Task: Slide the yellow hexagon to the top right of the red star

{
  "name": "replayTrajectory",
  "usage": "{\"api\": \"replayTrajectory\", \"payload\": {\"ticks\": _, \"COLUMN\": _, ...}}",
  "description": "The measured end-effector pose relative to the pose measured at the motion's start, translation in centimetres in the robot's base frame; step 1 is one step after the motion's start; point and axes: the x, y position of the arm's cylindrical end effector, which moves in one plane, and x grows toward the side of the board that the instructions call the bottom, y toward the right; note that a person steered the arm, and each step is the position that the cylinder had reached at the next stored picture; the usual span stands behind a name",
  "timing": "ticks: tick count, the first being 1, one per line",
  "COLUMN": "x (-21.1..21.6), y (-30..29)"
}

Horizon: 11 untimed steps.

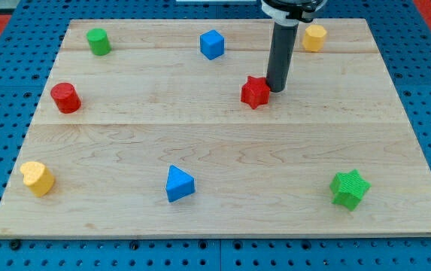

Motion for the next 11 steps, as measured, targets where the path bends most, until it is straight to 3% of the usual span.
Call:
{"api": "replayTrajectory", "payload": {"ticks": 5, "x": -2.8, "y": 6.7}}
{"api": "replayTrajectory", "payload": {"ticks": 7, "x": 3.5, "y": 2.3}}
{"api": "replayTrajectory", "payload": {"ticks": 8, "x": 2.0, "y": 1.3}}
{"api": "replayTrajectory", "payload": {"ticks": 9, "x": -3.7, "y": 10.1}}
{"api": "replayTrajectory", "payload": {"ticks": 10, "x": -10.6, "y": 12.6}}
{"api": "replayTrajectory", "payload": {"ticks": 11, "x": -12.0, "y": 12.4}}
